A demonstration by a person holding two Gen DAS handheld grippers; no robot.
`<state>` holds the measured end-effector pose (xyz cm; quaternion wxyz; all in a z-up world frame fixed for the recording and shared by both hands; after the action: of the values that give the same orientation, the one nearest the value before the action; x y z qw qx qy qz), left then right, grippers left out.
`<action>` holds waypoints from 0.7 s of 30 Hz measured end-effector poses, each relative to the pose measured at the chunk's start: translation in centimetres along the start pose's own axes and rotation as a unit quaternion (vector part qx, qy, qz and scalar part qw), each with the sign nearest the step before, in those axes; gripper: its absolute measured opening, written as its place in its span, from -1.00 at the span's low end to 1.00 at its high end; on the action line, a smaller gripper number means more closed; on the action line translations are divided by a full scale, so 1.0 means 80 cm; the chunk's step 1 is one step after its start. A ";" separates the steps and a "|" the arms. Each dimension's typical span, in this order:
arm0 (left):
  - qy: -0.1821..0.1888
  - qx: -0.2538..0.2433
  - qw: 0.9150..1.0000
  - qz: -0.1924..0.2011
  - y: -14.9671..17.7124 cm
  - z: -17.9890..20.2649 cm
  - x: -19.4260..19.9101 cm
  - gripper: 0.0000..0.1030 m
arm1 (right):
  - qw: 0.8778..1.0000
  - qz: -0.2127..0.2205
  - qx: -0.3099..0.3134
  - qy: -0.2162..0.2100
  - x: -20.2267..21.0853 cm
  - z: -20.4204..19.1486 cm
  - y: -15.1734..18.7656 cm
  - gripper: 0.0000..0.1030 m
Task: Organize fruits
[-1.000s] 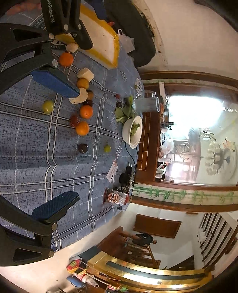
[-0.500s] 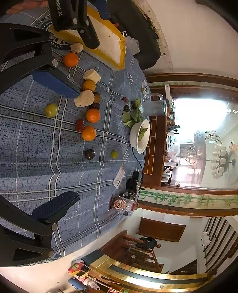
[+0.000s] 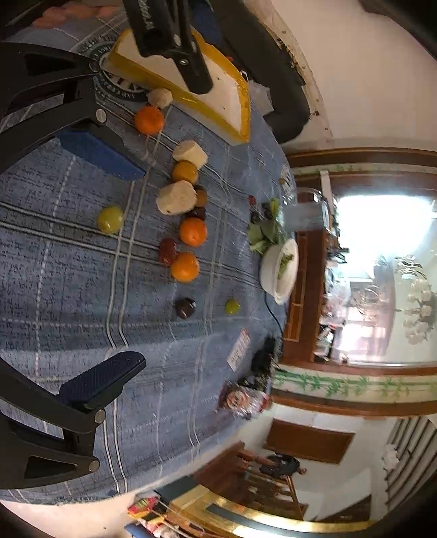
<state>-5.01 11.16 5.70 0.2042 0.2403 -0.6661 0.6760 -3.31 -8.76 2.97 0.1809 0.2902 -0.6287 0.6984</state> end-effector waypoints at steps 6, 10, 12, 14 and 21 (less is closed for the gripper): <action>0.038 0.066 0.997 -0.007 -0.017 -0.059 -0.008 1.00 | 0.998 -0.028 -0.003 -0.064 -0.005 -0.017 0.008 0.84; 0.086 0.082 0.993 -0.016 -0.021 -0.068 -0.018 1.00 | 0.994 -0.064 0.003 -0.094 -0.021 -0.035 0.017 0.47; 0.108 0.067 0.992 -0.024 -0.019 -0.055 -0.024 1.00 | 0.992 -0.075 0.006 -0.103 -0.027 -0.041 0.020 0.33; 0.132 0.046 0.989 -0.041 -0.013 -0.036 -0.031 0.96 | 0.991 -0.082 0.009 -0.105 -0.033 -0.045 0.024 0.30; 0.190 -0.052 0.973 -0.119 0.033 0.036 -0.067 0.12 | 0.985 -0.115 -0.011 -0.126 -0.048 -0.038 0.040 0.07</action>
<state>-2.11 8.45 0.38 0.4184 0.1739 -0.6159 0.6445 -2.86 -5.76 -2.06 0.1825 0.4443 -0.6162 0.6242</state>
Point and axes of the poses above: each gripper's, at about its wrist camera, not at the fingertips, and x roughly against the way its jaws point, z to its right, y to its underside, the point moved 7 cm from there along -x, roughly the way its jaws point, and after that the axes turned 4 degrees about y, right-handed, at the moved point
